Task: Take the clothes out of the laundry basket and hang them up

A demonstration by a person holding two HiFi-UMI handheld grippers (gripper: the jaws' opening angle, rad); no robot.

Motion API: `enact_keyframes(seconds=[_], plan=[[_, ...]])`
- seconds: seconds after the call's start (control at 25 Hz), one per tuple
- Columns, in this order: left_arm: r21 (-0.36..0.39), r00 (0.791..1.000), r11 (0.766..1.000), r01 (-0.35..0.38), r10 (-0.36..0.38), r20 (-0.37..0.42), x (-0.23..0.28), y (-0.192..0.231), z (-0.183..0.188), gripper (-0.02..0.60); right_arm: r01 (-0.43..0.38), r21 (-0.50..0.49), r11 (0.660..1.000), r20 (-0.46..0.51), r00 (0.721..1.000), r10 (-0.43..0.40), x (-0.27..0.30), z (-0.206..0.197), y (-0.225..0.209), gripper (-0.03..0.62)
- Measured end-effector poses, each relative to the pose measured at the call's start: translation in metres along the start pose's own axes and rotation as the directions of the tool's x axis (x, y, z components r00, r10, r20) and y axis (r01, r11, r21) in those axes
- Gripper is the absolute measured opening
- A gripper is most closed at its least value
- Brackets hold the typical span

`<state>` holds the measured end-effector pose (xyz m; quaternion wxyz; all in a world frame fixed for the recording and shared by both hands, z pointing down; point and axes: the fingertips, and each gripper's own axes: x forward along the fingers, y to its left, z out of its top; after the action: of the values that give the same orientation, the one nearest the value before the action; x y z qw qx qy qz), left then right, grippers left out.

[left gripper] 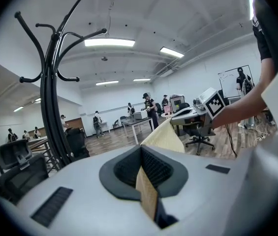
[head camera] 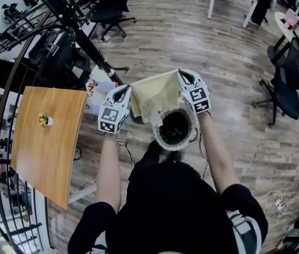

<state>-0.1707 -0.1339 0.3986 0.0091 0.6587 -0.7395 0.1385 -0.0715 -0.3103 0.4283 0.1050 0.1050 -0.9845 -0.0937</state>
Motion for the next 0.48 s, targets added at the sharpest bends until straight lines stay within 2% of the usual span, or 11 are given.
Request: enact_keyframes(seconds=[0.24,0.48], plan=[[0.006,0.996,0.996,-0.084,0.084,0.013,-0.019,0.025,0.007,0.021,-0.055,-0.045,0.997,0.020,0.998,0.056,0.027,0.025,0.016,0.006],[0.025,0.991,0.991,-0.133,0.133,0.031,-0.025,0.056,0.013,0.021,-0.073,-0.086,0.994,0.035,0.996,0.076,0.060,0.048,0.023,0.006]])
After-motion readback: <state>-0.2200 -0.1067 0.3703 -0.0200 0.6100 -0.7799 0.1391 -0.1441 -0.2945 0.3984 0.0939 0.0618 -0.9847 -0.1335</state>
